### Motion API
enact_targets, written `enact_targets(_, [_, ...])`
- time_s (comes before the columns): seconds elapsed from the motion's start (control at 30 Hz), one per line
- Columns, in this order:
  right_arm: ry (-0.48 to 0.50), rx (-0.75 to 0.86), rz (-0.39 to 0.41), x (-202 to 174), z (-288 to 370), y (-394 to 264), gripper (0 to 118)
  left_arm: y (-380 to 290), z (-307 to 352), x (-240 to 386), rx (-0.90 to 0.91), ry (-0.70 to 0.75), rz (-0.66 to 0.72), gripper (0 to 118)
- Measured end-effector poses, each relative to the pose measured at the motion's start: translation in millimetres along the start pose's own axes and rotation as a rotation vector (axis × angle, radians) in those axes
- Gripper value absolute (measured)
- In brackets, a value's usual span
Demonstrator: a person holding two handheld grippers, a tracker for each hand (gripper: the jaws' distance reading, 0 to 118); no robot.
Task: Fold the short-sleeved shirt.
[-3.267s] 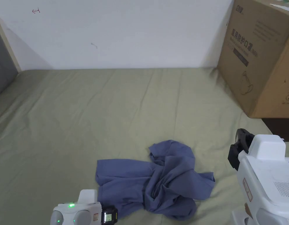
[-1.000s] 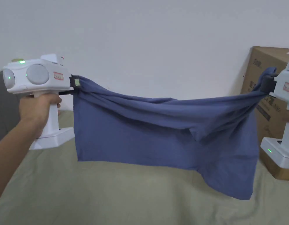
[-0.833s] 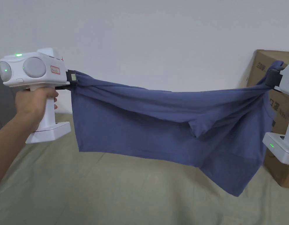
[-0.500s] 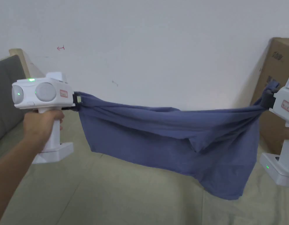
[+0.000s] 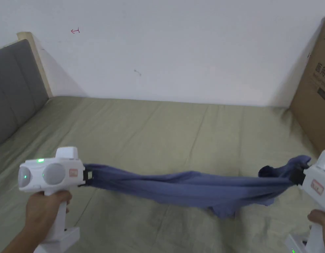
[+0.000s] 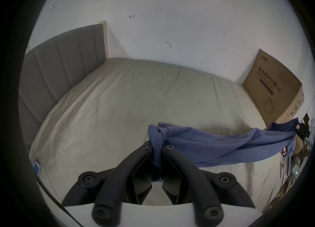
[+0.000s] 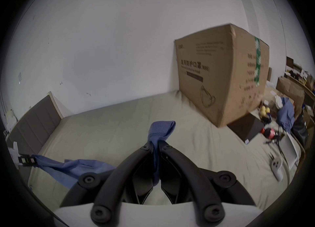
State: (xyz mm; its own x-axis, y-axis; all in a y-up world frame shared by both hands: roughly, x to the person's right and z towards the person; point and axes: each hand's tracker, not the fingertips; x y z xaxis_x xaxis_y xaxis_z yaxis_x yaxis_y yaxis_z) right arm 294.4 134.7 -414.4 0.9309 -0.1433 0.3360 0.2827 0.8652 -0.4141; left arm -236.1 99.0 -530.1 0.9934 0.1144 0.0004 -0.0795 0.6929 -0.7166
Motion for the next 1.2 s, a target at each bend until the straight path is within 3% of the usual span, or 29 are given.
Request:
enact_targets(0.27, [-0.017, -0.096, 0.007, 39.8, 69.9, -81.8, 3, -115.3, 42.5, -25.8, -0.100, 0.018, -0.061, 6])
enact_targets(0.47, [-0.048, -0.197, 0.103, 67.5, 114.2, -135.0, 3, -182.3, 80.9, -35.8, -0.153, 0.037, -0.061, 6])
enact_targets(0.63, [-0.057, -0.311, 0.132, 88.1, 140.2, -179.1, 3, -226.8, 101.3, -41.9, -0.202, 0.051, -0.054, 6])
enact_targets(0.8, [-0.085, -0.433, 0.128, 103.3, 148.5, -223.4, 3, -261.3, 107.4, -46.4, -0.254, 0.084, -0.067, 6])
enact_targets(0.97, [-0.101, -0.515, 0.073, 118.3, 130.1, -255.7, 3, -281.4, 94.9, -48.2, -0.304, 0.100, -0.077, 6])
enact_targets(1.07, [-0.106, -0.540, 0.069, 111.7, 128.3, -258.3, 3, -279.4, 91.7, -46.4, -0.311, 0.107, -0.056, 8])
enact_targets(1.1, [-0.106, -0.538, 0.069, 110.3, 129.7, -255.3, 5, -276.2, 92.6, -45.7, -0.316, 0.111, -0.048, 15])
enact_targets(1.13, [-0.107, -0.537, 0.075, 104.6, 134.5, -250.9, 14, -273.5, 94.1, -45.4, -0.315, 0.111, -0.039, 23])
enact_targets(1.2, [-0.102, -0.526, 0.087, 101.1, 139.6, -236.9, 52, -263.0, 102.8, -45.2, -0.301, 0.113, -0.022, 57])
